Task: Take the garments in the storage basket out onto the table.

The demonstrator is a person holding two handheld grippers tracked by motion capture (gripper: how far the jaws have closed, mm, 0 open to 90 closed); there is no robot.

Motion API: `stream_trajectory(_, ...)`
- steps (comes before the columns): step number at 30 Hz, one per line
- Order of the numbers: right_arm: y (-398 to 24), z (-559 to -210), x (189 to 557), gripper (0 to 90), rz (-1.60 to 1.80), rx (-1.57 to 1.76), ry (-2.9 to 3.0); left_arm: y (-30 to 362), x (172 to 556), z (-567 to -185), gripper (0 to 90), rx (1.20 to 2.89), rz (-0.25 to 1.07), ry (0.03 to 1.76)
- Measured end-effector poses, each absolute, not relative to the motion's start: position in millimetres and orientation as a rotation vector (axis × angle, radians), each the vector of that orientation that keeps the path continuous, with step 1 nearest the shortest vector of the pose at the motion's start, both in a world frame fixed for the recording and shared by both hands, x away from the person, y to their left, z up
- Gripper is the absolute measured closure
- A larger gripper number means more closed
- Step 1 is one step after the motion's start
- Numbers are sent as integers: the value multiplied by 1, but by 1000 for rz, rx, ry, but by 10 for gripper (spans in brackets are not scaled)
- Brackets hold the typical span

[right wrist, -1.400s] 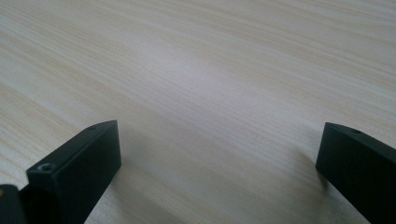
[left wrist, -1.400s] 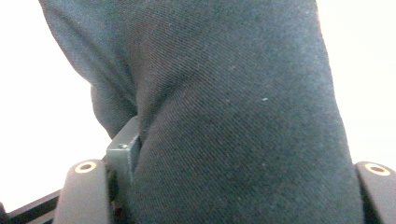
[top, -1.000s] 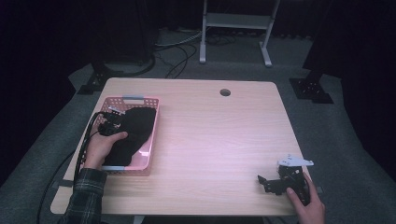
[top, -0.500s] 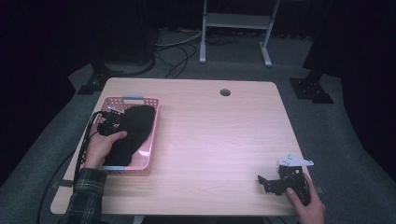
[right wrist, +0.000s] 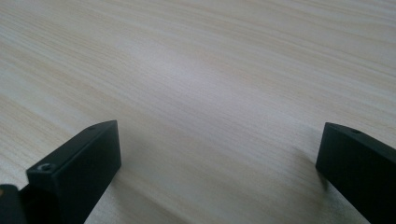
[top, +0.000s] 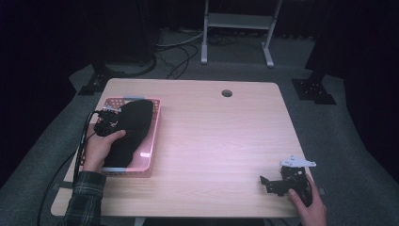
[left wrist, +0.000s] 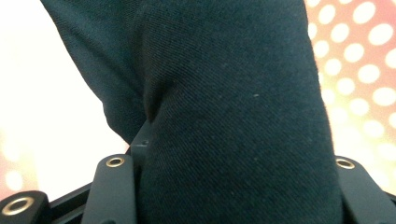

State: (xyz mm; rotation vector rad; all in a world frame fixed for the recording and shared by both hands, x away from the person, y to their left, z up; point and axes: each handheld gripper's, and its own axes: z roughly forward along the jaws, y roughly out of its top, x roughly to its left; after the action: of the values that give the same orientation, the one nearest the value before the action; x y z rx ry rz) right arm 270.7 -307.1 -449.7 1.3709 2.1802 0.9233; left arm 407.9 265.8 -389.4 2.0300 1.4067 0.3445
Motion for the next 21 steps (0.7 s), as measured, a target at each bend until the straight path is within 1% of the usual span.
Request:
stream_trajectory(6,-307,-450,271,0,923,1371,2180,267,404,-382,439,1968,413,1364)
stream_trajectory(12,-307,-450,271,0,924,1371,2180,269,400,-374,438,1886,450,1341)
stream_trajectory(21,-307,-450,271,0,924,1371,2180,271,394,-364,438,1818,527,1308)
